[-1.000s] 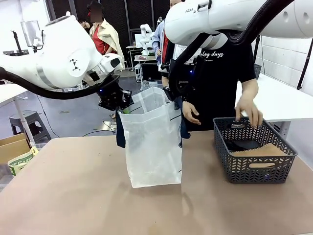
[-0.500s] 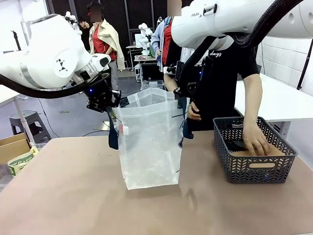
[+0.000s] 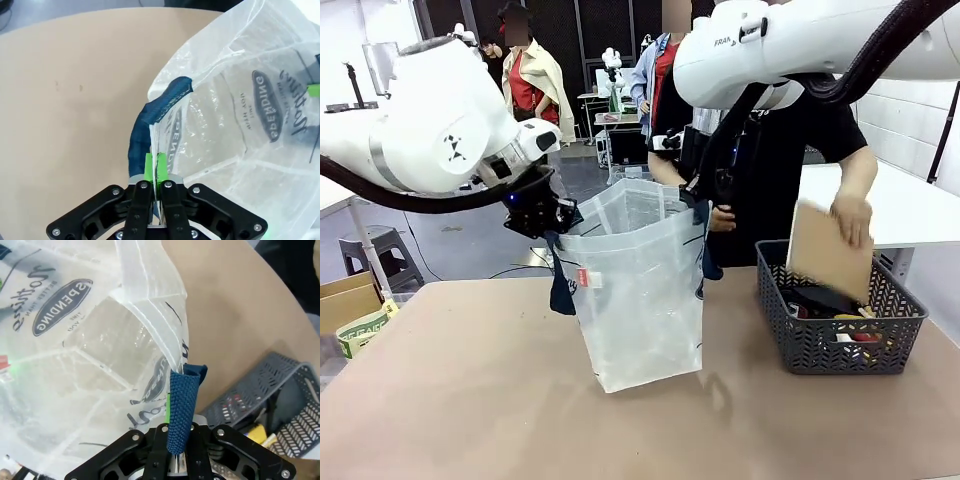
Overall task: Transfer purchased items from the store into the shopping bag.
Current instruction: Open the Reusable shopping bag in the center of the table.
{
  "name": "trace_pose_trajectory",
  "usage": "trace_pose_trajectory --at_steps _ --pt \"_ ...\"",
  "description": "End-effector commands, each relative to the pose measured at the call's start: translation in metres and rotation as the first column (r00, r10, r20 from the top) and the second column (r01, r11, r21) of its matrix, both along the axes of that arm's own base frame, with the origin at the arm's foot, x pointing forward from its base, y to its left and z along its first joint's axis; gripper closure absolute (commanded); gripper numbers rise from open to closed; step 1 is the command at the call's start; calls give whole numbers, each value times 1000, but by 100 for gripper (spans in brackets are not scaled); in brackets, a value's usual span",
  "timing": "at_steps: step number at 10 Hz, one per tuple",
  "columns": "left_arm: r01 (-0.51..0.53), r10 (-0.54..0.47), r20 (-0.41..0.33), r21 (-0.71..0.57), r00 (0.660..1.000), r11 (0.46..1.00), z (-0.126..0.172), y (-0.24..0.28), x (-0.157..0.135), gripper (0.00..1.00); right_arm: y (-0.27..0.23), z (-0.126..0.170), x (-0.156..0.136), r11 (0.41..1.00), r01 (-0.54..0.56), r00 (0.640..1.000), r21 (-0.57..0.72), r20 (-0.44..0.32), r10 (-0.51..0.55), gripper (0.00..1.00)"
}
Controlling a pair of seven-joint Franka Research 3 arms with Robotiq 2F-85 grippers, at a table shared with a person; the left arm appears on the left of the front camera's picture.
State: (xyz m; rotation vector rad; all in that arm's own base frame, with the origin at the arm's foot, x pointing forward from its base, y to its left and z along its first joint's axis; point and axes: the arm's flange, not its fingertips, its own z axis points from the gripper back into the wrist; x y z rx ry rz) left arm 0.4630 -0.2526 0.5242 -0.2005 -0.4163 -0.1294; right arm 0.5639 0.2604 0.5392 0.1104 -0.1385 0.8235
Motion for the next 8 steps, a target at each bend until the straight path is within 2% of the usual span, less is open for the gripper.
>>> trace_pose_trajectory --at_steps 1,4,7,8 --pt "16 -18 64 41 998 999 -12 7 0 100 -10 -7 -14 999 -48 996 -21 70 49 100" --pt "-27 25 73 23 997 999 -9 18 4 100 -18 -9 -22 999 -37 996 -9 79 38 100" --pt "9 -9 44 -6 999 1000 -6 19 9 100 -18 -12 -24 999 -53 996 0 69 53 100" --pt "-11 11 49 13 999 1000 -7 16 7 100 -10 -5 -17 1000 -25 998 -10 63 25 100"
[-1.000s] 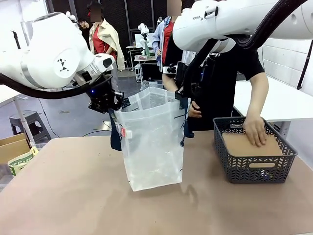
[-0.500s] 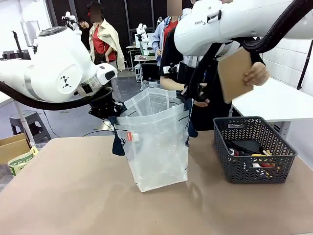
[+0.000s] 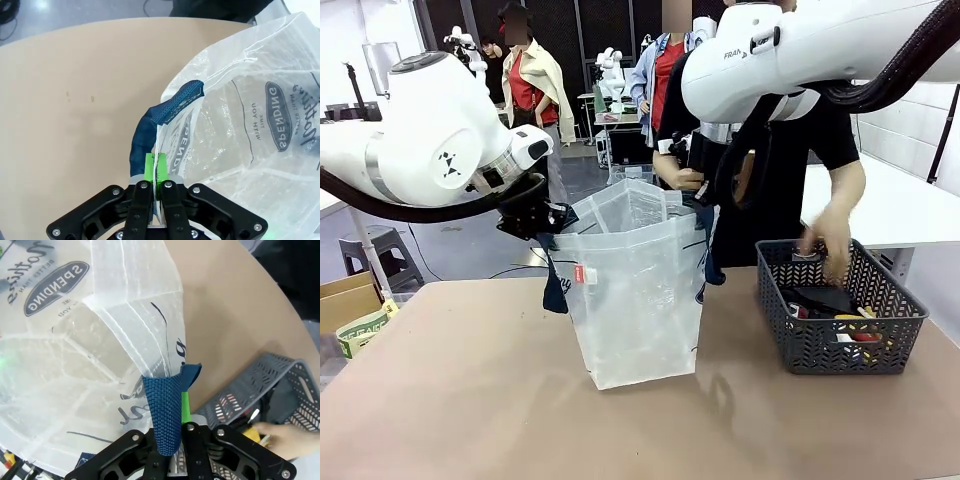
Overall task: Transfer purchased items from the store into the shopping bag.
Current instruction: Open the Reusable shopping bag in the center of the table, then move the Reusable shopping bag to the right side of the table.
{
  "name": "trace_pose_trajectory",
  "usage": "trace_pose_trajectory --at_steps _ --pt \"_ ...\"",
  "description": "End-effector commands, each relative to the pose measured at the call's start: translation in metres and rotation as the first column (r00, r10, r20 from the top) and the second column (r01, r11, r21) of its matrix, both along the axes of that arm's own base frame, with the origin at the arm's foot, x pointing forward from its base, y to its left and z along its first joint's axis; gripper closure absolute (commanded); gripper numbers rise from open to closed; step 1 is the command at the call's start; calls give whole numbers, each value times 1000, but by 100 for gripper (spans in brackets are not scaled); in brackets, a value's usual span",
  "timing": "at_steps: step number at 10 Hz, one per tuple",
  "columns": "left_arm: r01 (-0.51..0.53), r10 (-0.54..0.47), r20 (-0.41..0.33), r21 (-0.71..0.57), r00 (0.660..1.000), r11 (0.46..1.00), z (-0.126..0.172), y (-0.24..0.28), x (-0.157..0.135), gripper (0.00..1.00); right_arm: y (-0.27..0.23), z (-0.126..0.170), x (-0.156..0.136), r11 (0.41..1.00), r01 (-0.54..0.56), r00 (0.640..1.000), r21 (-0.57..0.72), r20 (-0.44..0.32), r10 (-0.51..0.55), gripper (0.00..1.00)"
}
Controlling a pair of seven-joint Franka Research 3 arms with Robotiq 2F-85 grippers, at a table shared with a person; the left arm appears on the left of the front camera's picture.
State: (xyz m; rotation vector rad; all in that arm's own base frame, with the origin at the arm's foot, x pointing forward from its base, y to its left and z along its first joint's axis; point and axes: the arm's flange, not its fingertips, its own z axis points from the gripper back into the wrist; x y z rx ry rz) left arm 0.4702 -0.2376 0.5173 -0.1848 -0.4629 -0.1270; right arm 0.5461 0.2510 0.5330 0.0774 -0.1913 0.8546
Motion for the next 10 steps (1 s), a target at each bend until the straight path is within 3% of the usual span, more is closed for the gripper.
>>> trace_pose_trajectory --at_steps 1,10 --pt "-1 1 2 3 1000 1000 0 1 0 100 0 2 1 1000 2 1000 1 2 -2 100" --pt "-1 1 2 3 1000 1000 0 1 0 100 0 2 1 1000 2 1000 1 2 -2 100"
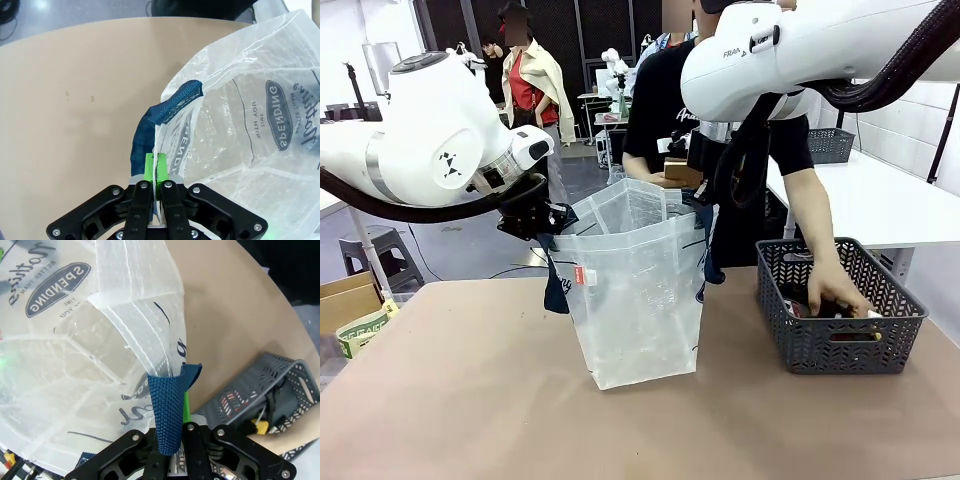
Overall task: Transfer purchased items from the store into the shopping bag.
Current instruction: Move the Reusable shopping bag to the right side of the table.
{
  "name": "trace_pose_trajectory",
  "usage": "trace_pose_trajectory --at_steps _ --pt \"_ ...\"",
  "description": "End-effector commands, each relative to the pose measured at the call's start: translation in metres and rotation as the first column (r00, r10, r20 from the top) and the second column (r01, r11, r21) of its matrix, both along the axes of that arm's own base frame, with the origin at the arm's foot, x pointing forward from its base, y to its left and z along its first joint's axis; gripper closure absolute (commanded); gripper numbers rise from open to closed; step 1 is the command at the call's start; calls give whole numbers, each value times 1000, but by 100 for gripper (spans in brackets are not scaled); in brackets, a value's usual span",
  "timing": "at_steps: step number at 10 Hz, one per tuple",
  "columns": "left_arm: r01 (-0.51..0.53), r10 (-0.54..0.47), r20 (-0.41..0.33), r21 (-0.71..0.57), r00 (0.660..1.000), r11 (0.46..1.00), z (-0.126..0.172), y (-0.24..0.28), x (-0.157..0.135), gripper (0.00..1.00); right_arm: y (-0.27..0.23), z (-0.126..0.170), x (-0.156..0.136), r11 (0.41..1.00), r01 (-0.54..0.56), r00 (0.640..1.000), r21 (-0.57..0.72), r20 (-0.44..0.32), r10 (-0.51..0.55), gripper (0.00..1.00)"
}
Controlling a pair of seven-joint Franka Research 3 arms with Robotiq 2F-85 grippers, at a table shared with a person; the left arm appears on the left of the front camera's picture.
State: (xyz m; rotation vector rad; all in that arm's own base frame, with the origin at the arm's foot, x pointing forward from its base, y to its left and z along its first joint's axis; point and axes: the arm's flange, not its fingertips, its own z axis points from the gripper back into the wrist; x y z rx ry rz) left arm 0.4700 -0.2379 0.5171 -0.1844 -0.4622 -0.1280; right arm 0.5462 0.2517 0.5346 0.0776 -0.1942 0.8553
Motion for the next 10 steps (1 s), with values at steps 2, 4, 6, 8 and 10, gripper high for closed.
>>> trace_pose_trajectory --at_steps 2,4,6,8,10 --pt "-2 2 3 2 1000 1000 0 1 0 100 -1 0 1 1000 3 1000 0 -1 -3 100" --pt "-2 2 3 2 1000 1000 0 1 0 100 -1 0 1 1000 3 1000 0 -1 -3 100" --pt "-2 2 3 2 1000 1000 0 1 0 100 -1 0 1 1000 3 1000 0 -1 -3 100" --pt "-2 2 3 2 1000 1000 0 1 0 100 -1 0 1 1000 3 1000 0 -1 -3 100" --pt "-2 2 3 2 1000 1000 0 1 0 100 -1 0 1 1000 3 1000 0 -1 -3 100"
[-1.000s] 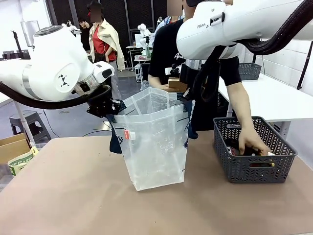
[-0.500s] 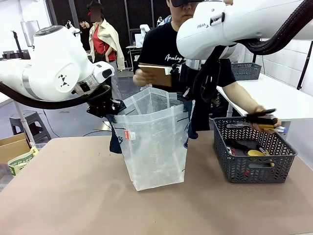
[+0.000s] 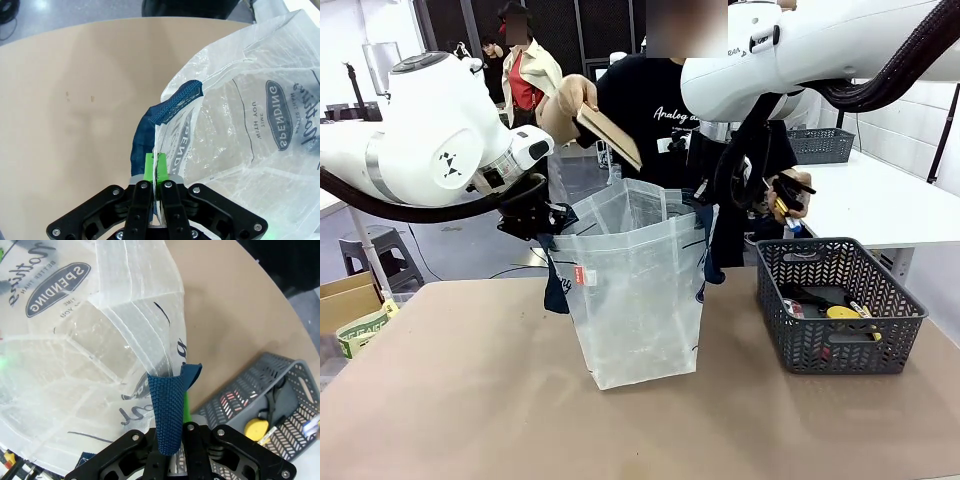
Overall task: Transfer purchased items from the store into the shopping bag.
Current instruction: Move the Reusable shopping bag to the right side of the table.
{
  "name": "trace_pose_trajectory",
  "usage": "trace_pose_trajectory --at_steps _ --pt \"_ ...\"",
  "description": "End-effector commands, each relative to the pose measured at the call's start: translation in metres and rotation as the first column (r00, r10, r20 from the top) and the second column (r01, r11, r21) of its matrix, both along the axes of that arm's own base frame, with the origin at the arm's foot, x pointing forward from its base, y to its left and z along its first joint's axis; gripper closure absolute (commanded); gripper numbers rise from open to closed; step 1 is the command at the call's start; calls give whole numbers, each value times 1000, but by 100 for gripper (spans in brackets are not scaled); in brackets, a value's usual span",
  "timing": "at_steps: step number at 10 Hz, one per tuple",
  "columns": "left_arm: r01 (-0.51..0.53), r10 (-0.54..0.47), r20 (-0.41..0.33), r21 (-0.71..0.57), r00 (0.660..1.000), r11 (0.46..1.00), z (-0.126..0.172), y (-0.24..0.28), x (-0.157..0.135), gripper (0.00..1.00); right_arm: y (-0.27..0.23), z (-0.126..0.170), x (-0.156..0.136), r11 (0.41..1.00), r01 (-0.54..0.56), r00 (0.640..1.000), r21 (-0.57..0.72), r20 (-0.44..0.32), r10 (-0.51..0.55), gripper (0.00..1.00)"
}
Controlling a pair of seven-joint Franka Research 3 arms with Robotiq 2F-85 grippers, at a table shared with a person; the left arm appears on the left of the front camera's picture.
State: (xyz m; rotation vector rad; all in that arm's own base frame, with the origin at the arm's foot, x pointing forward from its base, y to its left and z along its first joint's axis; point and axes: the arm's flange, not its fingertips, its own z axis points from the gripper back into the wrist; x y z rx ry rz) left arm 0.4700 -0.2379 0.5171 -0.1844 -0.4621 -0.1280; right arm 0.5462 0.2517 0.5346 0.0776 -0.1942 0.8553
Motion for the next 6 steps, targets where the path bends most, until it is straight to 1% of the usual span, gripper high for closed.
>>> trace_pose_trajectory --at_steps 1,3,4,6 --pt "-2 2 3 2 1000 1000 0 1 0 100 -1 0 1 1000 3 1000 0 -1 -3 100" --pt "0 0 0 0 1000 1000 0 0 0 100 0 0 0 1000 0 1000 0 0 0 100" --pt "20 -20 -2 -9 1000 1000 0 -1 1 100 0 1 -3 1000 -17 1000 -14 15 18 100" --pt "45 -44 16 -32 999 998 1 0 5 100 1 1 -2 1000 -22 999 -14 31 22 100"
